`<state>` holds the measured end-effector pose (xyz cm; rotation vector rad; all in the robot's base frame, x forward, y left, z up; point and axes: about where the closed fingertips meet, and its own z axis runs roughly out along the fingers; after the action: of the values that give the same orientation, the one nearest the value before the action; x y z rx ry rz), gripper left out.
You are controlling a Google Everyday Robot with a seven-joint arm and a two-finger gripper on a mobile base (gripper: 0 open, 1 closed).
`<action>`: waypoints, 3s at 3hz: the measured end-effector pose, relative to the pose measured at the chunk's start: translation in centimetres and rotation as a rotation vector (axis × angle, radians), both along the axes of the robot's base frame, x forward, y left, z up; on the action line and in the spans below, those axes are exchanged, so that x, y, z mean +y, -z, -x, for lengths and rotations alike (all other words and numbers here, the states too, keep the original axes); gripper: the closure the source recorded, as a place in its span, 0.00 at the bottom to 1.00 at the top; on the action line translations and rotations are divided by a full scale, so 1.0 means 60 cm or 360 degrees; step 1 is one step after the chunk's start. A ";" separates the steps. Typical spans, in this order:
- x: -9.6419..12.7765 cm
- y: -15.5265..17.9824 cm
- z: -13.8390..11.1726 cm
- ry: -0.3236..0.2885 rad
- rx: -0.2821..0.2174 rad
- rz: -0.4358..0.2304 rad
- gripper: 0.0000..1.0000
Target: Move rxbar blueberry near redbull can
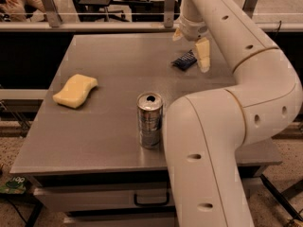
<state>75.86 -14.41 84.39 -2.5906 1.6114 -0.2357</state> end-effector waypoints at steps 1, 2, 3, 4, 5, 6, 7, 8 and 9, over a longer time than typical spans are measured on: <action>0.008 0.009 -0.008 -0.0071 0.0010 0.0047 0.18; 0.009 0.016 -0.011 -0.0111 0.0024 0.0083 0.41; 0.006 0.021 -0.011 -0.0125 0.0035 0.0100 0.63; 0.006 0.019 -0.011 -0.0124 0.0035 0.0101 0.65; 0.006 0.018 -0.011 -0.0123 0.0035 0.0101 0.72; 0.006 0.018 -0.011 -0.0123 0.0035 0.0100 0.95; 0.006 0.017 -0.010 -0.0123 0.0035 0.0100 1.00; 0.005 0.009 -0.001 -0.0124 0.0044 0.0078 1.00; 0.004 0.007 0.002 -0.0124 0.0047 0.0070 1.00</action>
Offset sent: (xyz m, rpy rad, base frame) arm -0.0182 -0.0110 0.0016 -0.1196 0.1944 0.0886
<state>75.71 -14.14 83.99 -2.6954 1.5275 -0.2307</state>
